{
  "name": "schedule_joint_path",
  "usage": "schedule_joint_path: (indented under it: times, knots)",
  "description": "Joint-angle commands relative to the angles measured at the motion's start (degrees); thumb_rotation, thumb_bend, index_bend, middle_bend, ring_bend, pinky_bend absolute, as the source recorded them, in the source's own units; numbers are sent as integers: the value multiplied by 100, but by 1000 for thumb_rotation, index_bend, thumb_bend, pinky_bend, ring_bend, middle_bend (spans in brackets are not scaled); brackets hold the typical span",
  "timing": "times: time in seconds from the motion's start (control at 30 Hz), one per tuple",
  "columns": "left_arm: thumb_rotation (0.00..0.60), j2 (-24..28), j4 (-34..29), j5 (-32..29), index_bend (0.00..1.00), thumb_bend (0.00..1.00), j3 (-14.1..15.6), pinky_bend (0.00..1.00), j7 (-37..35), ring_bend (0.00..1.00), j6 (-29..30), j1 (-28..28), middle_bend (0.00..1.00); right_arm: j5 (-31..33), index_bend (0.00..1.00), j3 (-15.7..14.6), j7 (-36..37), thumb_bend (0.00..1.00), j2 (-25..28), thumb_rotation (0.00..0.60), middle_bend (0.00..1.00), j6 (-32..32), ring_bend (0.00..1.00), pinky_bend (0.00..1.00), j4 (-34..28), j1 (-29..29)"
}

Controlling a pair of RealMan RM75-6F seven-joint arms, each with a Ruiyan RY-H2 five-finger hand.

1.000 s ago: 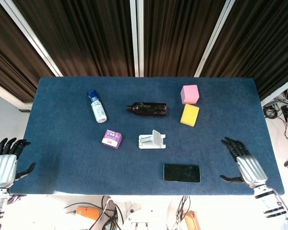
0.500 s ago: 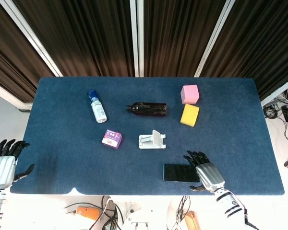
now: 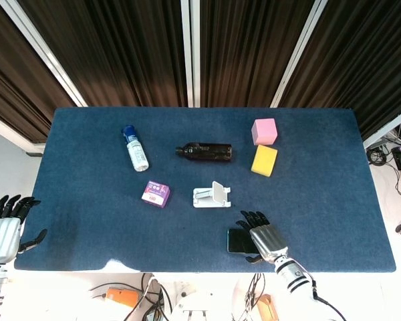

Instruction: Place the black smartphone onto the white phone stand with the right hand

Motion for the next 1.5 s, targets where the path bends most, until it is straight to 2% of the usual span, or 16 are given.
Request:
schedule_joint_path:
  times: [0.03,0.5,0.7,0.77,0.83,0.93,1.1,1.17,1.33,1.5]
  knots:
    - [600,1,-2,-7,243,178,3,0,6,93,-14,-1,185,133,254,-1,-100,305,-3,600,0,-14,0,0,-11,73]
    - [600,-7,-24,-26,243,179,-2,0,35,93,-47,-5,185,346,355,-118,-125,310,-72,600,0,98,0,0,202,243]
    - [600,3,-51,-30,243,179,-2,0,46,93,-33,7,185,40,528,-139,239,366,-168,600,5,231,0,0,361,222]
    - [600,5,-57,-32,243,179,2,0,51,93,-32,13,185,-91,600,-143,490,385,-178,600,53,240,0,0,407,208]
    - [600,5,-65,-31,243,179,5,0,52,93,-26,19,185,-250,628,-151,799,395,-183,600,116,223,0,0,467,199]
    - [600,7,-78,-31,242,178,9,0,60,93,-19,29,186,-523,622,-173,1454,415,-156,600,203,123,5,0,582,201]
    - [600,21,-121,-18,243,179,9,0,76,93,-8,31,185,-1135,607,-232,2328,455,-209,600,345,184,149,9,968,207]
    - [600,27,-137,-7,243,179,12,0,87,93,-6,29,185,-1333,619,-253,2575,469,-232,600,398,219,237,99,1100,223]
    - [600,42,-175,-13,242,178,16,0,108,93,-18,30,186,-1742,653,-301,2944,505,-330,600,436,365,348,315,1450,255]
    - [600,66,-206,-22,243,178,17,0,127,93,-31,31,185,-2181,671,-284,3254,524,-279,600,456,573,406,420,1670,353]
